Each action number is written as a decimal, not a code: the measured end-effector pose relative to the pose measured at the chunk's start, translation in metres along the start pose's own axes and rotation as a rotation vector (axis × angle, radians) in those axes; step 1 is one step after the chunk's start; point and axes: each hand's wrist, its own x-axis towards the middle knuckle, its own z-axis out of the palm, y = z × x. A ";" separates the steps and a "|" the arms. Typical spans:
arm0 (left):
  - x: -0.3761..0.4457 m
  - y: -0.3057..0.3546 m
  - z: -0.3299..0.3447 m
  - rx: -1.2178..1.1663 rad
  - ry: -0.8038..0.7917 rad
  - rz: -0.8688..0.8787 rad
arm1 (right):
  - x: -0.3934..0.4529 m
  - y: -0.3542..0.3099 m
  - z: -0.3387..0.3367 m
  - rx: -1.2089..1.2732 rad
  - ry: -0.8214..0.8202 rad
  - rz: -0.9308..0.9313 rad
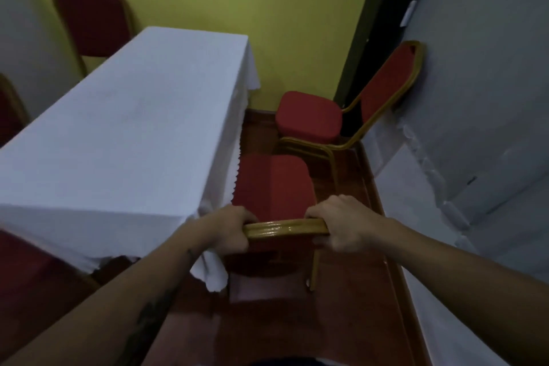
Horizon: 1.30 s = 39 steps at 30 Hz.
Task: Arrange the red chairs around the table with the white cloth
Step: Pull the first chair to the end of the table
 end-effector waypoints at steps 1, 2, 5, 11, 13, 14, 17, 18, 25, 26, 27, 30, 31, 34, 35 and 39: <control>-0.003 0.003 -0.001 0.013 0.018 -0.027 | 0.003 -0.001 -0.002 -0.026 0.016 -0.043; -0.005 0.005 -0.001 0.030 0.027 -0.050 | 0.005 -0.001 -0.004 -0.037 0.034 -0.081; -0.005 0.008 -0.002 0.060 0.038 -0.086 | 0.008 0.000 -0.007 -0.040 0.061 -0.114; 0.001 0.020 0.009 0.029 0.148 -0.093 | 0.011 0.013 -0.018 -0.006 0.004 -0.078; 0.006 0.020 0.009 0.006 0.163 -0.111 | 0.019 0.020 -0.024 -0.003 -0.006 -0.064; 0.010 0.019 0.009 -0.014 0.170 -0.130 | 0.024 0.023 -0.027 -0.008 -0.014 -0.056; 0.019 0.019 0.003 -0.051 0.177 -0.179 | 0.041 0.035 -0.031 -0.006 -0.024 -0.010; 0.022 0.020 0.002 -0.061 0.177 -0.186 | 0.046 0.038 -0.032 0.000 -0.027 0.007; 0.038 0.031 -0.008 -0.112 0.211 -0.311 | 0.075 0.064 -0.041 0.048 -0.031 0.036; 0.041 0.032 -0.009 -0.112 0.223 -0.334 | 0.081 0.069 -0.042 0.048 -0.038 0.023; 0.044 0.034 -0.009 -0.118 0.240 -0.360 | 0.086 0.074 -0.044 0.053 -0.051 0.010; 0.057 0.045 -0.010 -0.142 0.277 -0.450 | 0.099 0.092 -0.047 0.080 -0.077 -0.026; 0.062 0.052 -0.011 -0.152 0.286 -0.486 | 0.103 0.100 -0.048 0.081 -0.078 -0.047; 0.077 0.072 -0.012 -0.192 0.324 -0.593 | 0.113 0.122 -0.051 0.065 -0.082 -0.137; 0.082 0.079 -0.013 -0.195 0.336 -0.623 | 0.117 0.130 -0.052 0.060 -0.084 -0.164; 0.106 0.102 -0.014 -0.220 0.378 -0.706 | 0.131 0.159 -0.063 0.043 -0.124 -0.235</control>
